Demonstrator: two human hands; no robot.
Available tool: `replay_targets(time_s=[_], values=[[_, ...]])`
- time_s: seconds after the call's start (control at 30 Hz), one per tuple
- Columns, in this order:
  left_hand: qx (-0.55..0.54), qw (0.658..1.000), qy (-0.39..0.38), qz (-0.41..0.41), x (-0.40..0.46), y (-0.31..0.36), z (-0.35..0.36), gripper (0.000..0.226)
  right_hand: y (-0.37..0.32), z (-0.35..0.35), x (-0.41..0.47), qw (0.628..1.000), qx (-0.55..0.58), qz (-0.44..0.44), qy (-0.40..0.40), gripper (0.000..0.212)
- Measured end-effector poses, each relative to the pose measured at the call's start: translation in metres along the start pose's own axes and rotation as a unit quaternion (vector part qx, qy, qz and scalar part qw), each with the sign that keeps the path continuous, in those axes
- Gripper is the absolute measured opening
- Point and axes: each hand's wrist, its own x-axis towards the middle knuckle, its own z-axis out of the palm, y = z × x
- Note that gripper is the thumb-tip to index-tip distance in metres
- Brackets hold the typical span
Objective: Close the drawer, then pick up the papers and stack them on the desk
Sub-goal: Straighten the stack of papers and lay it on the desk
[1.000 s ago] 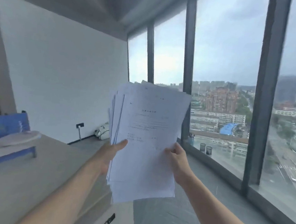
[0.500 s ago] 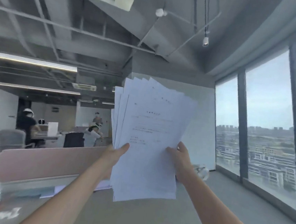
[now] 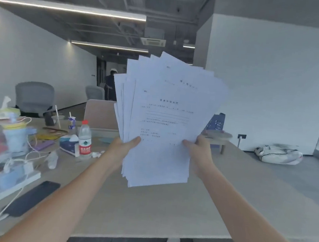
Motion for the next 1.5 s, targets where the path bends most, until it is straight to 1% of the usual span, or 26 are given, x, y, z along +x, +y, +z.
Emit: replay_targets(time_s=[0.1,0.2,0.27,0.4,0.53,0.67,0.77,0.83,0.87,0.93,0.97,1.0,1.17,1.23,1.33,1.5], values=[[-0.002,1.000,0.019,-0.017,0.022,-0.037,-0.015,0.019,0.040,0.010,0.019,0.999,0.016,0.022,-0.019,0.030],[-0.004,1.000,0.018,-0.023,0.041,-0.062,-0.016,0.010,0.073,0.014,0.036,0.998,0.032,0.025,-0.040,0.038],[0.001,0.999,0.021,-0.033,0.050,-0.073,-0.014,0.009,0.089,0.012,0.043,0.998,0.031,0.033,-0.043,0.040],[-0.003,0.999,-0.010,-0.053,0.059,-0.082,-0.006,0.012,0.095,0.002,0.051,0.997,0.029,0.048,-0.049,0.040],[-0.002,0.998,-0.046,-0.048,0.066,-0.086,0.002,0.022,0.099,-0.007,0.056,0.997,0.032,0.055,-0.042,0.036],[-0.009,0.997,-0.065,-0.052,0.071,-0.094,0.010,0.021,0.107,-0.018,0.060,0.996,0.032,0.068,-0.040,0.038],[-0.016,0.995,-0.082,-0.046,0.076,-0.100,0.014,0.036,0.111,-0.024,0.063,0.997,0.013,0.068,-0.041,0.038],[-0.016,0.994,-0.100,-0.034,0.079,-0.102,0.013,0.039,0.113,-0.026,0.065,0.996,0.009,0.072,-0.044,0.037],[-0.018,0.993,-0.109,-0.033,0.081,-0.105,0.011,0.045,0.114,-0.026,0.066,0.996,0.009,0.077,-0.043,0.035],[-0.021,0.992,-0.118,-0.034,0.086,-0.108,0.009,0.069,0.113,-0.025,0.067,0.996,0.012,0.074,-0.045,0.033],[-0.020,0.992,-0.121,-0.033,0.089,-0.109,0.008,0.077,0.112,-0.025,0.069,0.996,0.014,0.068,-0.050,0.033],[-0.018,0.992,-0.123,-0.030,0.091,-0.109,0.008,0.076,0.110,-0.024,0.069,0.997,0.013,0.061,-0.055,0.033],[-0.019,0.989,-0.144,-0.025,0.099,-0.109,0.012,0.038,0.103,-0.023,0.078,0.998,0.001,0.035,-0.051,0.032],[-0.022,0.988,-0.151,-0.015,0.101,-0.105,0.016,0.028,0.099,-0.024,0.086,0.998,-0.002,0.019,-0.057,0.034],[-0.022,0.986,-0.163,0.001,0.104,-0.098,0.025,0.026,0.091,-0.027,0.100,0.998,0.000,-0.002,-0.064,0.038],[-0.019,0.989,-0.146,0.012,0.102,-0.085,0.032,0.024,0.072,-0.029,0.102,0.996,-0.009,-0.039,-0.079,0.040]])
